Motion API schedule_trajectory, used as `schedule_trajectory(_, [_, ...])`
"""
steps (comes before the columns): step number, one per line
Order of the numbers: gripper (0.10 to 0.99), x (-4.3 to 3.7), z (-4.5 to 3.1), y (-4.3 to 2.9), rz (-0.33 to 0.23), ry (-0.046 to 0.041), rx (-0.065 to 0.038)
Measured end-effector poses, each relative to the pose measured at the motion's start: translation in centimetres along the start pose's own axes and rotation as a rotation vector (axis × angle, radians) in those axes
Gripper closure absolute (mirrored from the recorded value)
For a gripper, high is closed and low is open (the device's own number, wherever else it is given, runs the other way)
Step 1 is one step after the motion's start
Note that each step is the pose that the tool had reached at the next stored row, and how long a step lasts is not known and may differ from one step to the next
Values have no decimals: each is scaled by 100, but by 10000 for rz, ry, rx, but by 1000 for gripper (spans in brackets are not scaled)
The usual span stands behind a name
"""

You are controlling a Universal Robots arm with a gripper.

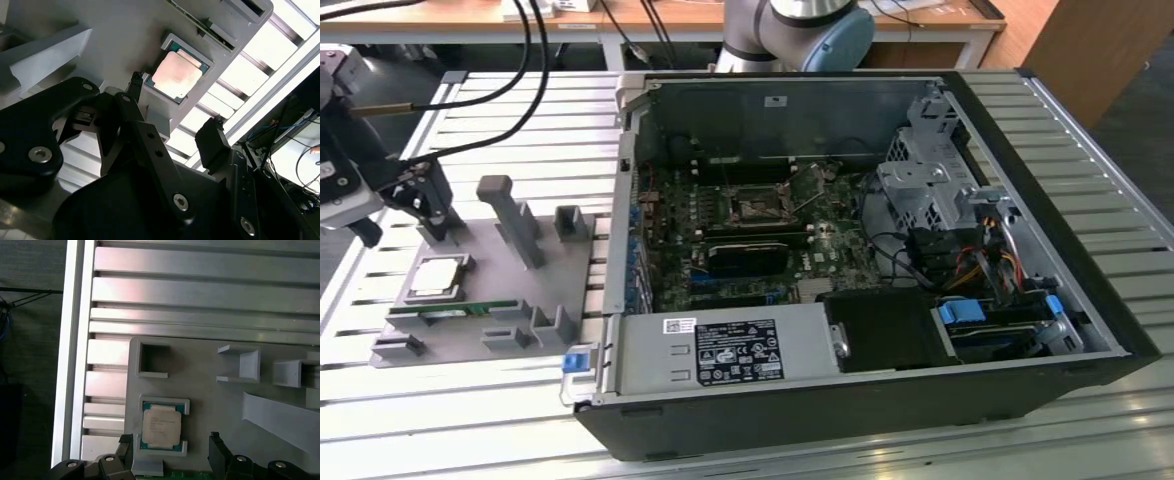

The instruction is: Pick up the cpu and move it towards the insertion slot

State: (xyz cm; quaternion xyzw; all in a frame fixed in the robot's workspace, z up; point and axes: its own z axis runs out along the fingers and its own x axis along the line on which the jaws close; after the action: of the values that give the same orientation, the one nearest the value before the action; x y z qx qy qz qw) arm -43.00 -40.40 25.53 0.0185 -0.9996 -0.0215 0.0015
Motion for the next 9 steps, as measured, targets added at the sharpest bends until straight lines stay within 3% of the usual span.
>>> schedule_trajectory(9, [380,0,70,-4,0,2,0])
